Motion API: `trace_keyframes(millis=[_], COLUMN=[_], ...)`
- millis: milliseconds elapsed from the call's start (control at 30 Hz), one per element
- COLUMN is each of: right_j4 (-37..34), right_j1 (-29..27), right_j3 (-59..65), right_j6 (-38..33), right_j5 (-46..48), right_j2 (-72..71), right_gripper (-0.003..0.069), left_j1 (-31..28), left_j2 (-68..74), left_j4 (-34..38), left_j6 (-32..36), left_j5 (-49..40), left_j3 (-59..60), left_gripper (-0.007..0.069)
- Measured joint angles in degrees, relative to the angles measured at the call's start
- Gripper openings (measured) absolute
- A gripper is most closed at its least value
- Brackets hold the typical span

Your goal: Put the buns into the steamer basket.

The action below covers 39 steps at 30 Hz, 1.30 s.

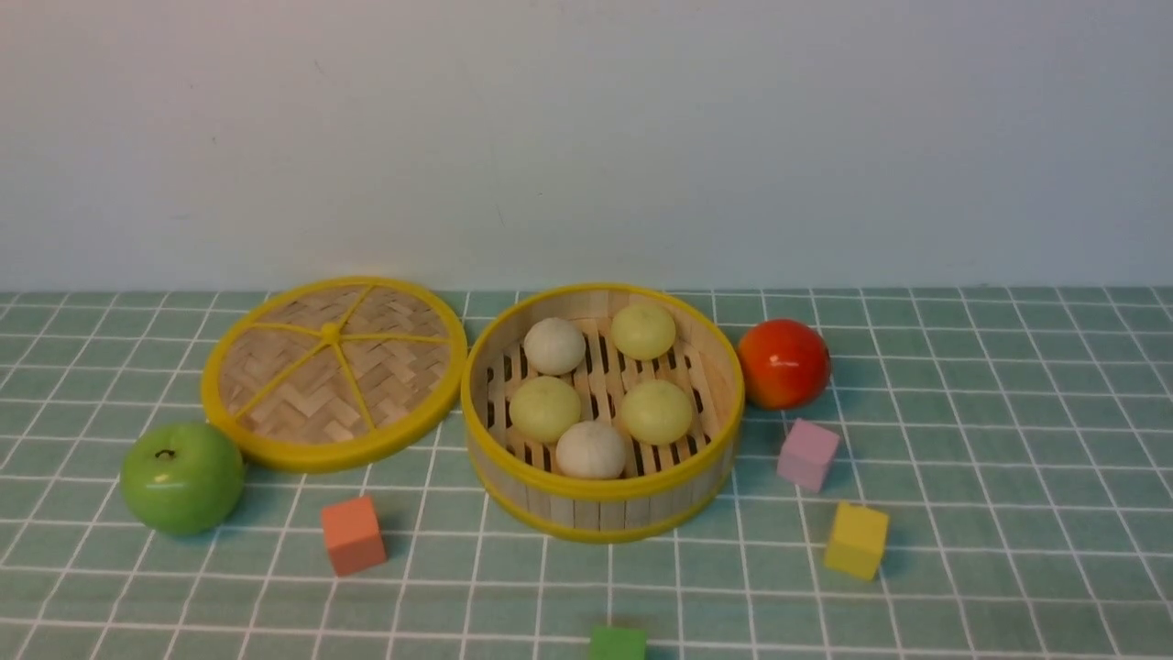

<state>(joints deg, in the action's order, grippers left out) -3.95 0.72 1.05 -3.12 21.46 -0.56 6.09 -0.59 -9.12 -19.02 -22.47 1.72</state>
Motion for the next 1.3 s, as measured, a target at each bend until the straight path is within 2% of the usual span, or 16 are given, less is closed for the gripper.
trace_keyframes(millis=[1300], right_j4=[-0.07], right_j1=[0.00], right_j3=[0.00], right_j6=[-0.21], right_j5=[0.00], right_j2=[0.00], right_gripper=[0.0089], left_j1=[0.00], left_j2=[0.00], left_j4=[0.00], left_j6=[0.00], left_j5=[0.00], left_j3=[0.00], left_gripper=[0.0238])
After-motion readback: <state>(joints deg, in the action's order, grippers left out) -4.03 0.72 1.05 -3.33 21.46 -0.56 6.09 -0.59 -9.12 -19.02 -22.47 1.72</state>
